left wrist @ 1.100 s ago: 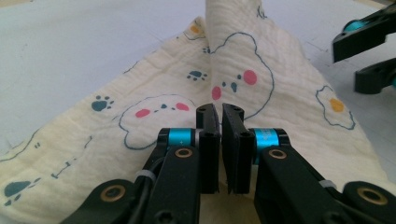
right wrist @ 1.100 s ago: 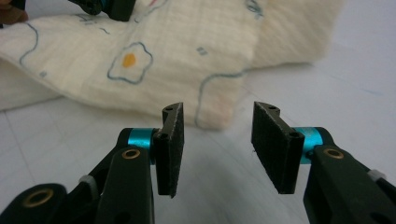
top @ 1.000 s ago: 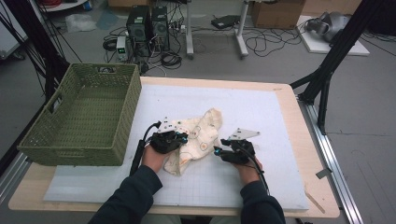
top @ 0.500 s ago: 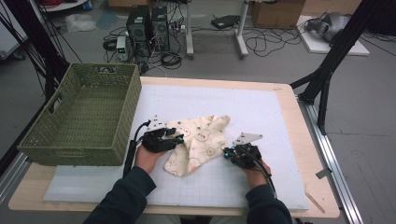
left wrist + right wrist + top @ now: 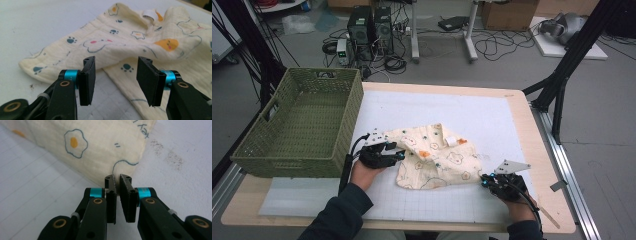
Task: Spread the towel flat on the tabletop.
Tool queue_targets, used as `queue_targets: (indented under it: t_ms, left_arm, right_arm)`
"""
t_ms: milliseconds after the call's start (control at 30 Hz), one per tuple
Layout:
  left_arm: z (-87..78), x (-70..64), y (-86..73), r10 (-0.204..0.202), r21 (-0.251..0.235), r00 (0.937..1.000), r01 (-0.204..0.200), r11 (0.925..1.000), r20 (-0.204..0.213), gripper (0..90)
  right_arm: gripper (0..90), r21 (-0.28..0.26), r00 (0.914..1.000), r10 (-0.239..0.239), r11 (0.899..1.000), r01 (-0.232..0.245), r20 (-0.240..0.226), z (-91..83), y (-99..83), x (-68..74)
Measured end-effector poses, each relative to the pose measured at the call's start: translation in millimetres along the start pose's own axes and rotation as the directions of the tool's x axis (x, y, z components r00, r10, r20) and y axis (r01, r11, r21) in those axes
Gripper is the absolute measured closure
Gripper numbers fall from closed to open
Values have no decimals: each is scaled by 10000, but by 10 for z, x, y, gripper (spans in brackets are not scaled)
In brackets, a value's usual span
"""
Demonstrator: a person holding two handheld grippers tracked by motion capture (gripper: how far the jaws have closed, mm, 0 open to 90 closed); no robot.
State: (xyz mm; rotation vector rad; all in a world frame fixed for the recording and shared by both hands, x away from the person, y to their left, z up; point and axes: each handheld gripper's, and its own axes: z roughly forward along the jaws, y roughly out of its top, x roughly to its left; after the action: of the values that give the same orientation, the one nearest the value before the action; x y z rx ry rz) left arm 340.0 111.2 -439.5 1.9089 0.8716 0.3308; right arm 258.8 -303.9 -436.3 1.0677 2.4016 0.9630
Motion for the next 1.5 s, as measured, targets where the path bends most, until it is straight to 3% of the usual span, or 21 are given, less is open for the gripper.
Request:
queue_targets:
  t_ms: [100, 200, 300, 333, 500, 533, 567, 600, 633, 733, 833, 900, 1000, 1333, 1467, 1500]
  left_arm:
    - [-12, -24, -4, 83, 78, 10000, -84, 9999, 54, 491]
    - [-10, -110, -66, 641, 568, 9975, -657, 9962, 291, 490]
    - [14, -149, -112, 723, 756, 9967, -749, 9943, 368, 484]
    - [37, -179, -130, 916, 971, 9954, -940, 9908, 293, 483]
    - [53, -222, -130, 1208, 1224, 9922, -1235, 9848, 293, 481]
    - [53, -222, -130, 1208, 1224, 9922, -1235, 9848, 293, 499]
    - [70, -257, -136, 1492, 1391, 9878, -1542, 9782, 454, 543]
    - [70, -257, -136, 1492, 1391, 9878, -1542, 9782, 454, 584]
    - [74, -287, -136, 1768, 1480, 9834, -1810, 9723, 410, 591]
    - [71, -289, -139, 1693, 1473, 9846, -1739, 9737, 433, 635]
    - [59, -352, -154, 1986, 1443, 9768, -2086, 9673, 805, 837]
    - [57, -364, -155, 2026, 1435, 9764, -2116, 9668, 754, 866]
    - [29, -328, -160, 1620, 1480, 9824, -1745, 9735, 925, 870]
    - [-232, -268, -246, 1554, 1800, 9860, -1638, 9699, 598, 870]
    - [-339, -257, -283, 1443, 1794, 9881, -1515, 9720, 523, 870]
    - [-358, -262, -294, 1462, 1804, 9878, -1536, 9715, 541, 870]
  right_arm:
    - [804, -51, 9999, 24, 10000, -25, -160, -32, -22, 29]
    - [639, -780, 9997, 247, 9967, -241, 75, -105, 5, 24]
    - [577, -1220, 9988, 487, 9914, -470, 110, -133, 40, 6]
    - [540, -1457, 9985, 525, 9881, -493, 182, -118, 81, 0]
    - [496, -1369, 9988, 348, 9901, -298, 342, 44, 209, 9]
    - [488, -1319, 9988, 349, 9908, -302, 332, 87, 236, 9]
    - [479, -1290, 9987, 352, 9912, -301, 376, 134, 260, 5]
    - [469, -1230, 9984, 396, 9918, -345, 392, 177, 282, 5]
    - [464, -1213, 9982, 411, 9920, -355, 440, 220, 299, 0]
    - [445, -1021, 9981, 423, 9941, -376, 441, 303, 334, 12]
    - [434, -819, 9981, 403, 9960, -364, 463, 355, 337, 28]
    - [427, -625, 9982, 413, 9973, -386, 434, 377, 330, 31]
    - [422, -665, 9979, 518, 9966, -491, 388, 386, 303, 38]
    - [412, -585, 9985, 497, 9971, -482, 245, 408, 255, 80]
    - [457, -557, 9985, 549, 9970, -547, 20, 414, 262, 105]
    - [509, -503, 9982, 589, 9970, -593, -85, 411, 266, 124]
